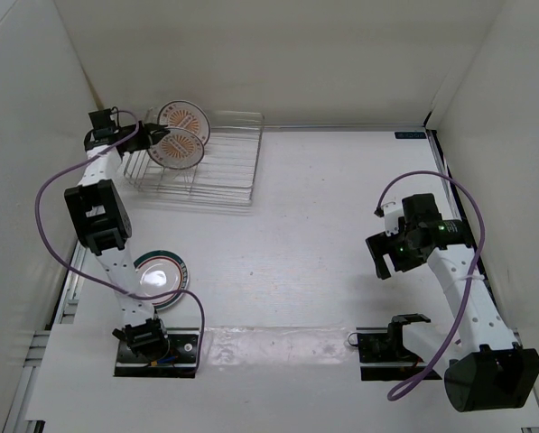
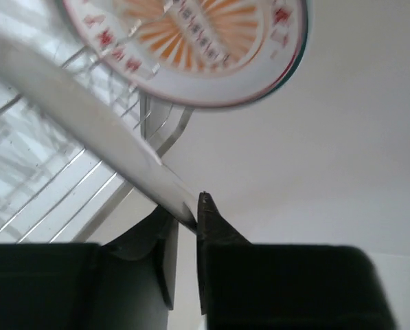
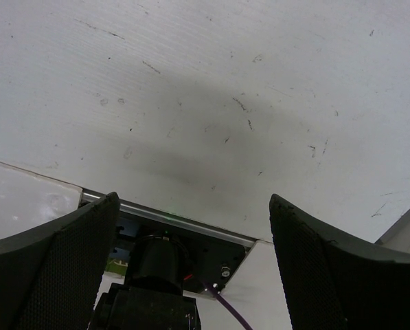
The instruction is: Unload the plates from the dish rack
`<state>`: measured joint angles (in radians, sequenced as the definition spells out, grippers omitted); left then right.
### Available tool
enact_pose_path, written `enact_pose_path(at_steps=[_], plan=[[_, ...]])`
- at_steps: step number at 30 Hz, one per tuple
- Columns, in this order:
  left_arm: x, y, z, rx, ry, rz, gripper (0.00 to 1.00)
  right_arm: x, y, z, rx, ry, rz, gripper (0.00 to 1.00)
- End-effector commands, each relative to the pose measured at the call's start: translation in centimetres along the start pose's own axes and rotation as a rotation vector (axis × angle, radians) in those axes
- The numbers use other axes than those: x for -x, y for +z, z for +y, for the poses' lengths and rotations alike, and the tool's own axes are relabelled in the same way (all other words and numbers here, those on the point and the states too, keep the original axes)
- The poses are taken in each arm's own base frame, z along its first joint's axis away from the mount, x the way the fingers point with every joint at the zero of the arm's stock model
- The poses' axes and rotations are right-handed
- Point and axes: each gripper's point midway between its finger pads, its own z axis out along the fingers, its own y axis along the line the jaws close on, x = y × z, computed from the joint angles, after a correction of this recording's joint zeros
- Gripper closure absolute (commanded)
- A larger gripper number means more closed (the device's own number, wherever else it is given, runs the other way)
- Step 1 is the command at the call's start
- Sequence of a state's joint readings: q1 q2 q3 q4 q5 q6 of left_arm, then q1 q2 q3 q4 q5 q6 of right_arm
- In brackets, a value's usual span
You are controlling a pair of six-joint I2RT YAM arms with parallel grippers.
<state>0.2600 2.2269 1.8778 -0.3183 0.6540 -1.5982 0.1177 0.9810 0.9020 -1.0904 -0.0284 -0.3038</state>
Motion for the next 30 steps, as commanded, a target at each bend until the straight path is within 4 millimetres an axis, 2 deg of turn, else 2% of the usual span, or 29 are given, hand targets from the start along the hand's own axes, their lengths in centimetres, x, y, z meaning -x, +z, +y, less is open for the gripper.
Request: enact_pose_path(at_steps=[1,2,3,5,7,9,10,11,15,19,25,27,28,30], plan=[[-0.6,-1.1,-1.1,-0.049,0.039,-0.046,0.82,1.0,-0.3,-0.4,-0.012,-0.01,-0.031,0.1],[-0.6,-1.2,0.4,-0.02,0.016,-0.043,0.83,0.9,-0.3,-0.4,-0.009,-0.009,-0.027,0.1],[-1.2,-2.0,-0.3,-0.037,0.026,-0.043,0.86,0.9,-0.2,-0.3,-0.006,-0.009,-0.024,0.1],[-2.2,-3.4,-0.3,-0.042,0.031,-0.049,0.87,0.9,-0.1,-0.2,-0.001,-0.007,-0.026,0.1],[-1.8,-3.8,1.3,-0.021,0.009,-0.061,0.9,0.8,0.0,-0.1,0.005,-0.005,-0.027,0.1],[-2.9,-4.9,0.8,-0.034,0.023,-0.051,0.92,0.7,0.0,0.1,0.009,-0.005,-0.032,0.1],[-2.6,-5.0,2.1,-0.01,0.01,-0.055,0.92,0.6,0.1,0.1,0.01,-0.002,-0.033,0.1],[-3.3,-5.6,1.7,-0.018,0.03,-0.053,0.94,0.6,0.2,0.1,0.011,-0.001,-0.035,0.1],[-3.9,-6.7,3.1,0.01,0.03,-0.037,0.97,0.5,0.1,0.4,0.016,0.001,-0.046,0.1],[-5.0,-7.9,3.6,0.02,0.067,-0.01,0.99,0.5,0.1,0.3,0.008,0.006,-0.056,0.1],[-6.4,-9.3,0.9,-0.079,0.195,0.02,0.99,0.6,-0.2,0.2,-0.002,0.006,-0.076,0.1],[-7.3,-10.2,-1.7,-0.144,0.271,0.022,0.99,0.6,-0.2,0.2,-0.003,0.005,-0.078,0.1],[-7.6,-10.5,-2.3,-0.156,0.294,0.026,0.99,0.6,-0.3,0.2,-0.004,0.002,-0.081,0.1],[-9.2,-12.0,-5.0,-0.202,0.378,0.029,1.0,0.7,-0.4,0.1,-0.012,0.01,-0.082,0.1]])
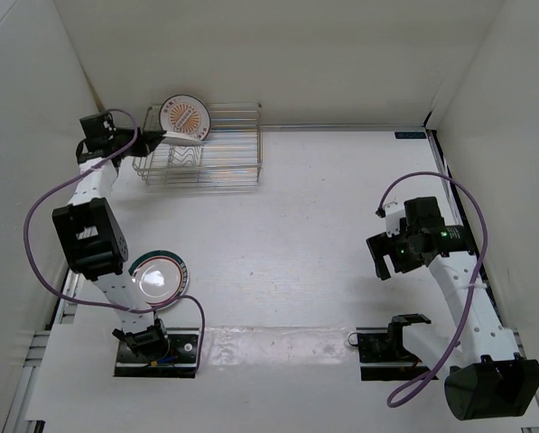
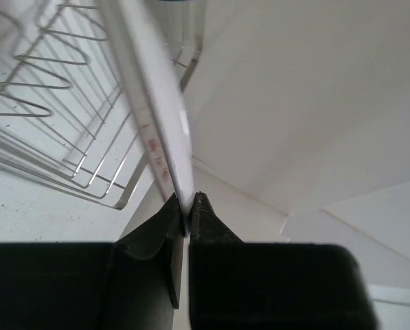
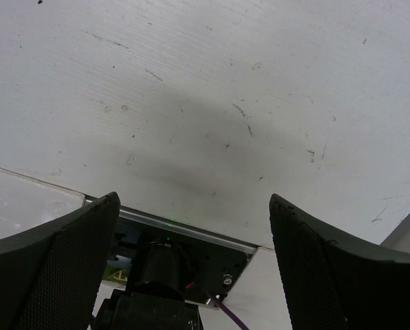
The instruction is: Unload the plates from the dish rack
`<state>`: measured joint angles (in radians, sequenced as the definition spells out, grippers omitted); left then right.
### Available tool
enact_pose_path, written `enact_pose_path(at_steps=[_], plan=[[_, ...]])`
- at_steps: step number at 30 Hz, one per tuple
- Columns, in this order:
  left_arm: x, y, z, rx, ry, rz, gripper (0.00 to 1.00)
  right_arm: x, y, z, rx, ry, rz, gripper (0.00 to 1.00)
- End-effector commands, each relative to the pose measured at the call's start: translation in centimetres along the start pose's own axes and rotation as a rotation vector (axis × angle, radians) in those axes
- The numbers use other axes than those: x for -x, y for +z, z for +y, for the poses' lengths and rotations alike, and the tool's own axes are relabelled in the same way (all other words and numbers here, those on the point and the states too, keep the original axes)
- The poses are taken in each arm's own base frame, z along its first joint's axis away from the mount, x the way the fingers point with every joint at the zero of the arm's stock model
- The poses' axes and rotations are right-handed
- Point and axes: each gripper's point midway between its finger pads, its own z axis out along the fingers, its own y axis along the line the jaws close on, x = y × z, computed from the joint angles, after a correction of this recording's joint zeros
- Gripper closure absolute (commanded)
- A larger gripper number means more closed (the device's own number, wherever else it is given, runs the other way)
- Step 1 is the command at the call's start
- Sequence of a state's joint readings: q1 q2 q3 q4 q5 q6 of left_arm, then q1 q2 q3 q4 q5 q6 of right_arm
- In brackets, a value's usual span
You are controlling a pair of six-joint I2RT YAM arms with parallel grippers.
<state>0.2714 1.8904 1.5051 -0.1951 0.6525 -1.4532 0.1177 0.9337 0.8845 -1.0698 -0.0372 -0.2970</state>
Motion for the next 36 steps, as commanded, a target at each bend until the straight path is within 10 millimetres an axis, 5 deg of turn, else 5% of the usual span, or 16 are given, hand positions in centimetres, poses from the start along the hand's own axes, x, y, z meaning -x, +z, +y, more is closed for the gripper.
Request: enact_pose_path(at_steps=[1,2,5,7,9,10,11,12,15,20,25,27,36], plan=[[-4.5,-5.1,-7.9,-0.148,0.218,0.048,1.0,0.6,-0.2,-0.1,-0.012,0.022,-0.04,0.1],[-5.0,-5.9,-9.1,-0.163,0.308,0.03,1.0,0.7,-0.3,-0.1,-0.017,0.041,-0.046,0.1],[-9.2,-7.0,-8.4,-0.084,0.483,0.043,1.0,2.4,-1.6,0.5,0.022,0.067,-0.098,0.1],[-13.5,-7.8,-6.4,0.02,0.536,0.085,1.0,5.7,-4.2,2.6,0.147,0.031,-0.218,0.1],[-14.6,-8.3,-4.3,0.091,0.635,0.054,1.0,8.4,-6.0,3.5,0.208,-0.009,-0.328,0.1],[-18.0,-8.4,-1.6,0.15,0.659,0.134,1.0,10.2,-7.2,5.2,0.31,-0.043,-0.406,0.1],[-18.8,-9.1,-1.0,0.157,0.669,0.137,1.0,11.7,-8.2,5.6,0.334,-0.072,-0.465,0.1],[-19.2,-8.6,2.5,0.251,0.621,0.148,1.0,12.4,-8.7,6.0,0.364,-0.079,-0.491,0.12],[-21.3,-9.4,6.0,0.351,0.507,0.185,1.0,15.9,-11.4,8.4,0.537,-0.108,-0.606,0.16],[-24.9,-10.2,7.1,0.45,0.444,0.222,1.0,21.0,-13.5,10.0,0.669,-0.181,-0.833,0.25],[-26.8,-9.5,6.5,0.523,0.413,0.256,1.0,22.3,-13.1,13.4,0.768,-0.298,-0.822,0.25],[-27.3,-8.6,7.8,0.579,0.399,0.275,1.0,22.3,-12.6,14.6,0.77,-0.346,-0.815,0.25],[-29.5,-7.0,7.9,0.58,0.347,0.32,1.0,21.6,-6.1,19.9,0.709,-0.519,-0.687,0.24]])
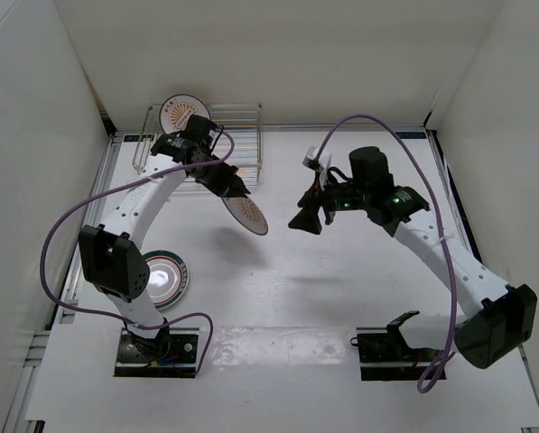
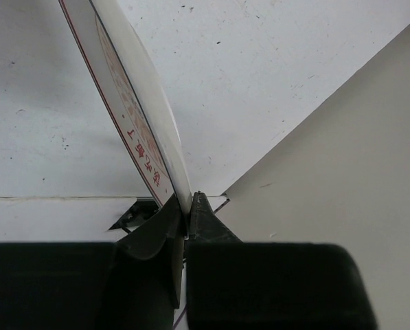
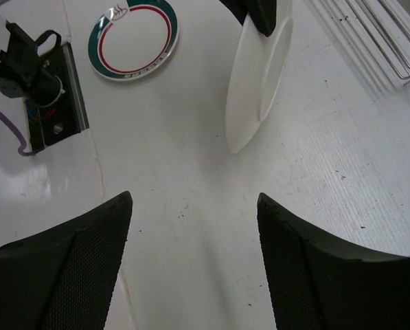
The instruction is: Unload the plates from the dish rack
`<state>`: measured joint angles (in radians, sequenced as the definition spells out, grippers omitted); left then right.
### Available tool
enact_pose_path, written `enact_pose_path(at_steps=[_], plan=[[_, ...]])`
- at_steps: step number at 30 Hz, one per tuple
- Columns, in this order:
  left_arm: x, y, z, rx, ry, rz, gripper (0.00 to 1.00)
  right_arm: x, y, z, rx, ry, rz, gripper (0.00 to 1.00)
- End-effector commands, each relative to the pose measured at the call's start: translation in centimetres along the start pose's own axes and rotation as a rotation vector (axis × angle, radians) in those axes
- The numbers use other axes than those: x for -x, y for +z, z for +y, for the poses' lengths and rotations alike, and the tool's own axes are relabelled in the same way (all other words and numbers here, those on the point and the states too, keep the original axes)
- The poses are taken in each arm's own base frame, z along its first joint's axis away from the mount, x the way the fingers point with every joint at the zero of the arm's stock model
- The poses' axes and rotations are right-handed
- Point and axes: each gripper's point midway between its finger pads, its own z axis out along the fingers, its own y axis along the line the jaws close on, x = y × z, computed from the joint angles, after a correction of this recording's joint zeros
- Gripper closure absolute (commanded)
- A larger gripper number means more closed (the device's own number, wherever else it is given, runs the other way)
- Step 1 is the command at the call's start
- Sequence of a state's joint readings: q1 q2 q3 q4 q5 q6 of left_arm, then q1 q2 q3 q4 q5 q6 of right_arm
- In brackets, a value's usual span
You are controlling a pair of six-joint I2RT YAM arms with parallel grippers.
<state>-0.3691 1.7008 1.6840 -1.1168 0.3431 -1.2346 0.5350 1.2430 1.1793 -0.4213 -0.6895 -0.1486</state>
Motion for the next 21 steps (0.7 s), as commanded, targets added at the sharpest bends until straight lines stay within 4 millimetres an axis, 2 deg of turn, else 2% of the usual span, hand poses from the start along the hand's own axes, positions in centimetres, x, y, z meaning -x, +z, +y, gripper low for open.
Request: enact_pose_path(at_steps=[1,2,4,6,8,11,16,18,21], plan=[[-1.0,-1.1,-2.2,-0.07,-0.004,0.021,1.0,0.8,1.4,-0.7,-0.044,-0.12,0.003,0.24],[-1.2,-0.7,-2.4,-0.068,-0.016,0.044,1.0,0.0,2.8,-0.3,-0.02,-0.119,0.038,0.23],[-1.1,-0.7,-3.1,-0.09,-0.013,0.047,1.0,0.1,3.5,-1.5,-0.072,-0.117,0.053,0.23],[-1.3,-0.8,-3.5,-0.103,-0.023,0.054,1.0,-1.0,4.8,-2.0,-0.074,-0.097,0.085,0.21],[-1.2,-1.0,-3.8,-0.118,-0.032,0.058,1.0,-0.2,5.7,-2.2,-0.068,-0.092,0.066,0.21],[-2.0,-1.3,-4.2,-0.138,-0.037,0.079,1.0,-0.3,7.5,-2.8,-0.076,-0.058,0.069,0.21],[-3.4,-1.4,-4.4,-0.156,-0.056,0.114,1.0,-1.4,9.1,-5.6,-0.189,0.02,0.099,0.21],[-4.0,-1.7,-4.3,-0.161,-0.064,0.129,0.99,-1.3,9.4,-6.2,-0.209,0.028,0.103,0.26],[-4.8,-2.3,-4.0,-0.185,-0.07,0.149,0.95,-0.8,10.0,-6.7,-0.227,0.059,0.086,0.57]])
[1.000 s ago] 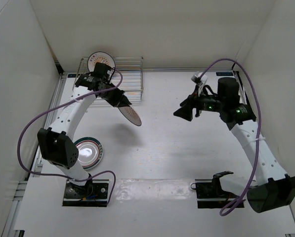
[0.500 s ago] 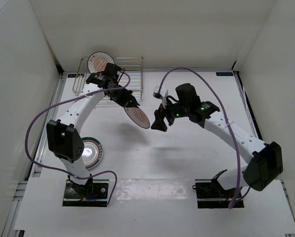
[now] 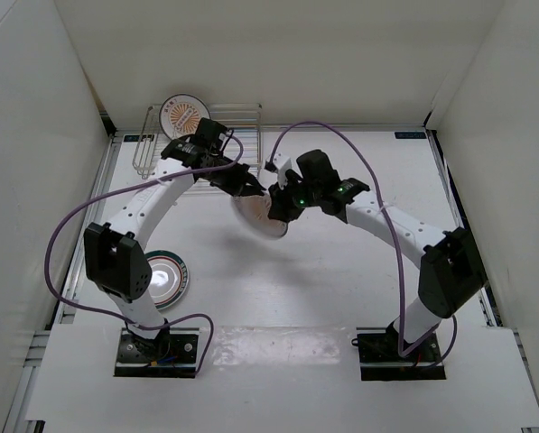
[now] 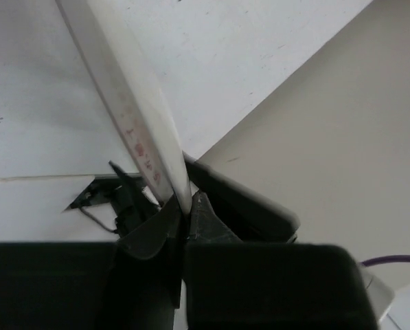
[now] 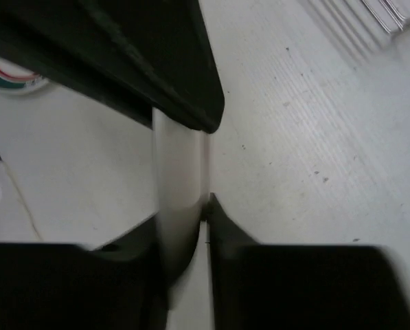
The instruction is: Unload the plates from the dish rack
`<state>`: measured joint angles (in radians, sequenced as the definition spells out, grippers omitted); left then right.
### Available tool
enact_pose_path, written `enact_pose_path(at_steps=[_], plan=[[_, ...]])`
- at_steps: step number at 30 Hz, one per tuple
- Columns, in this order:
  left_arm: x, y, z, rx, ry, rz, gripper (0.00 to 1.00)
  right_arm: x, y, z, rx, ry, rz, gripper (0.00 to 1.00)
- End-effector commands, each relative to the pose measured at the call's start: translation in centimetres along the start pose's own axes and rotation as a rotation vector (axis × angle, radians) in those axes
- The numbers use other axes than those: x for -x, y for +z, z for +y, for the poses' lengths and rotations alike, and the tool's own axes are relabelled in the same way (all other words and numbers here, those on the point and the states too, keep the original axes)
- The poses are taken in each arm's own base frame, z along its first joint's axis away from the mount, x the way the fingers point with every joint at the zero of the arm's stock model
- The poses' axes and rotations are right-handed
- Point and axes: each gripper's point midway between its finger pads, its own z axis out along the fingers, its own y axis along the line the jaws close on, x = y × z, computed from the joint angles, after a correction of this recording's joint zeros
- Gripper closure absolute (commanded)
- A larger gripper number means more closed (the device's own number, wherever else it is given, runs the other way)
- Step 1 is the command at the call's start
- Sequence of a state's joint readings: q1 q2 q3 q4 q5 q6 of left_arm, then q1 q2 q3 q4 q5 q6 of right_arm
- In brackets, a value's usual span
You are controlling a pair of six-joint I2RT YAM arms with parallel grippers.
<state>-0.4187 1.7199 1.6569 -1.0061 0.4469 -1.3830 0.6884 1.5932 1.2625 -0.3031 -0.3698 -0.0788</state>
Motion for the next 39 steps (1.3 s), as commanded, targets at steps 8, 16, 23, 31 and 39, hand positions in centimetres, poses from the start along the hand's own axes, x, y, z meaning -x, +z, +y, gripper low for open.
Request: enact_pose_path(at_steps=[8,16,23,31,39], plan=[[-0.1,-6.2,-0.3,-0.153,0.115,0.024,0.41,1.8,-0.9,2.1,0.092,0.113,-0.067,1.0],[5.4,-12.1,6.8,0.075,0.145,-0.129,0.17,-5.9,-0.1,2.6,0.085,0.285,0.09,1.0],[5.4,-13.1,9.1,0.028,0.081,-0.173,0.13,-10.6,1.8,-1.0,-0.09,0.35,0.212,1.0],[4.5,-13.1,11.8,0.065,0.066,-0.166,0.1,-13.4,4.5,-2.1,-0.135,0.362,0.344,0.45],[5.5,-13.6,12.0,0.049,0.024,-0.182,0.09,-17.8,3.6,-3.2,-0.172,0.263,0.423,0.4]])
